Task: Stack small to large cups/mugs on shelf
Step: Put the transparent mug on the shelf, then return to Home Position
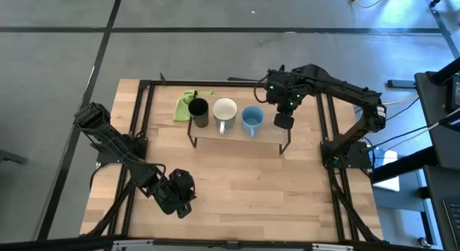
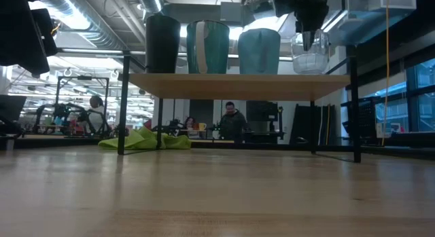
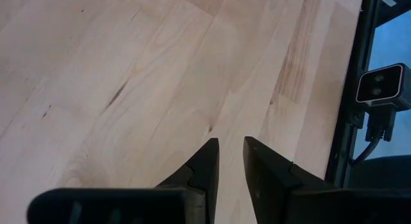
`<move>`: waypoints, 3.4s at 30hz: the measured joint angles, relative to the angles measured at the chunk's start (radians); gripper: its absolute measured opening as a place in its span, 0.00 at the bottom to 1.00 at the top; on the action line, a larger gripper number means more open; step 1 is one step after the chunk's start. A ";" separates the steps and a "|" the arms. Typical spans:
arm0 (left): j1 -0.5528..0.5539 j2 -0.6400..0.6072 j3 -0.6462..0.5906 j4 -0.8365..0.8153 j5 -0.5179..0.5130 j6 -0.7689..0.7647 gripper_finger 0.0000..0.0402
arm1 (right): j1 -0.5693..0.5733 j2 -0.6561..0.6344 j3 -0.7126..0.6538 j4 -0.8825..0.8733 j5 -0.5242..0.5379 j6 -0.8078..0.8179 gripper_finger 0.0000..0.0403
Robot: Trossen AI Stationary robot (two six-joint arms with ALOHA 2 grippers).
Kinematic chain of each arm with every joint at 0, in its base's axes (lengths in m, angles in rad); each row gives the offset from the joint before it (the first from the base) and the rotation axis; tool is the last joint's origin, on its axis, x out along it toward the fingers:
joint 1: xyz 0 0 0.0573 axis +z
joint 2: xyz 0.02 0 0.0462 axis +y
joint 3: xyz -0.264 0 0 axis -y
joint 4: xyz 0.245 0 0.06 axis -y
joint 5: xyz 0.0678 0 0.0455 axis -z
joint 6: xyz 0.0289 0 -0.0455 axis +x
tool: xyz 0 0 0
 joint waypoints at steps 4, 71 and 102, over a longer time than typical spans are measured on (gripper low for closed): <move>0.000 0.000 0.000 0.000 0.000 0.000 0.17 | 0.008 0.002 0.000 0.014 -0.001 0.011 0.03; 0.000 0.000 0.000 0.000 0.000 0.001 0.17 | 0.061 0.001 0.330 -0.027 -0.008 0.101 0.18; -0.123 -0.018 0.000 0.971 -0.098 0.595 0.17 | 0.628 -0.288 0.567 0.607 -0.414 0.126 0.18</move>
